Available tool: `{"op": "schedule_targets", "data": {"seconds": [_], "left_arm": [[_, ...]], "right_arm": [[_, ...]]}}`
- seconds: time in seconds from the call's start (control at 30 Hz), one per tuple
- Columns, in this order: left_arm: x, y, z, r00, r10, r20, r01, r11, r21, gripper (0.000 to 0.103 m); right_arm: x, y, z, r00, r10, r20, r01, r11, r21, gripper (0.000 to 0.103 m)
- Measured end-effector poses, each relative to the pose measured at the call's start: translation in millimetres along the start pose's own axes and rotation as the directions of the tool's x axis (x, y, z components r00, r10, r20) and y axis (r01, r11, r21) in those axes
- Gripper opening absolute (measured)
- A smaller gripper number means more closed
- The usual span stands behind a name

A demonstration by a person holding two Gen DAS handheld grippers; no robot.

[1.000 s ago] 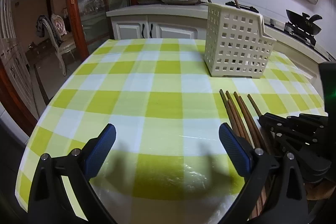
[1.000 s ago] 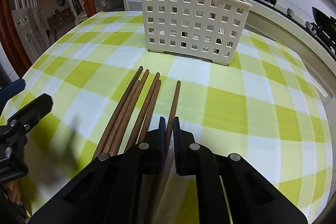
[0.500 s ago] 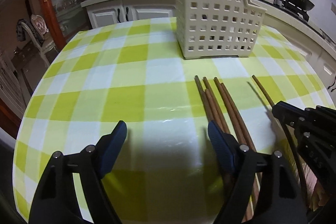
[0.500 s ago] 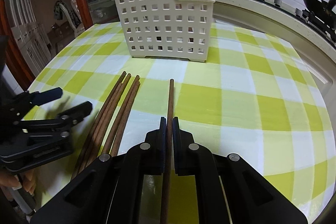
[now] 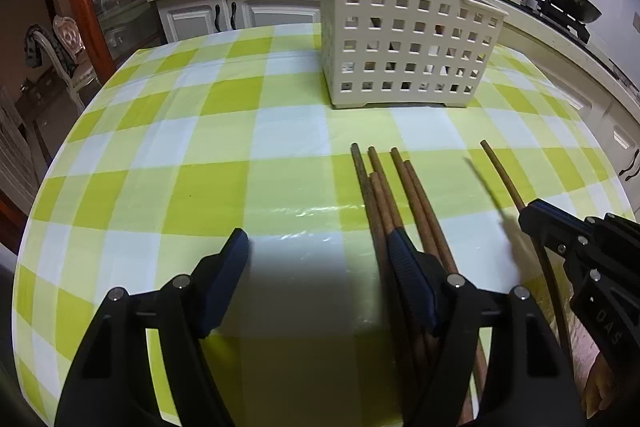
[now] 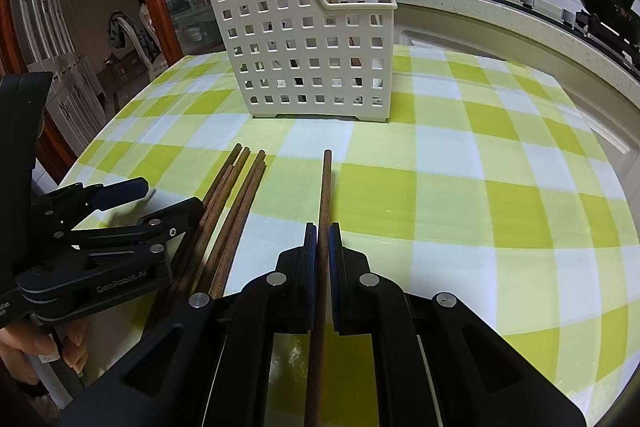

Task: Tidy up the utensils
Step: 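Close the right tool on one chopstick while the left tool closes on another, then lift both held chopsticks upright and carry them above the white caddy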

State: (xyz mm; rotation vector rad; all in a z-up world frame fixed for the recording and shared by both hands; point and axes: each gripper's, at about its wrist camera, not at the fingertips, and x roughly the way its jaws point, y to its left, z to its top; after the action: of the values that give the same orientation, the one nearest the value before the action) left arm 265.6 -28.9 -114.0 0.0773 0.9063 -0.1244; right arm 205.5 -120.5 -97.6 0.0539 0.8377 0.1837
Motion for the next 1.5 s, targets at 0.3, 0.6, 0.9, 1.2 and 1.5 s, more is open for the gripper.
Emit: {"op": "schedule_targets", "data": {"seconds": [0.3, 0.6, 0.9, 1.2, 1.5], "left_arm": [[2, 4, 1, 1.0, -0.016, -0.007, 0.015, 0.999, -0.033, 0.065], [7, -1, 0, 1.0, 0.01, -0.002, -0.01, 1.0, -0.01, 0.053], [1, -7, -2, 0.999, -0.038, 0.007, 0.038, 0.999, 0.027, 0.007], [-35, -5, -1, 0.991, -0.061, 0.118, 0.06, 0.998, 0.012, 0.006], [-80, -1, 0, 0.963, -0.063, 0.263, 0.063, 0.998, 0.006, 0.006]], "right_arm": [[-2, -5, -1, 1.0, 0.004, 0.003, -0.004, 1.0, 0.011, 0.006], [0, -3, -3, 1.0, 0.008, -0.005, -0.008, 1.0, 0.009, 0.006], [-3, -2, -2, 1.0, 0.005, -0.001, -0.005, 1.0, 0.01, 0.006], [-24, -1, 3, 0.998, 0.013, 0.061, -0.013, 1.0, 0.014, 0.006], [-53, 5, 7, 0.988, 0.018, 0.156, -0.017, 1.0, -0.006, 0.006]]}}
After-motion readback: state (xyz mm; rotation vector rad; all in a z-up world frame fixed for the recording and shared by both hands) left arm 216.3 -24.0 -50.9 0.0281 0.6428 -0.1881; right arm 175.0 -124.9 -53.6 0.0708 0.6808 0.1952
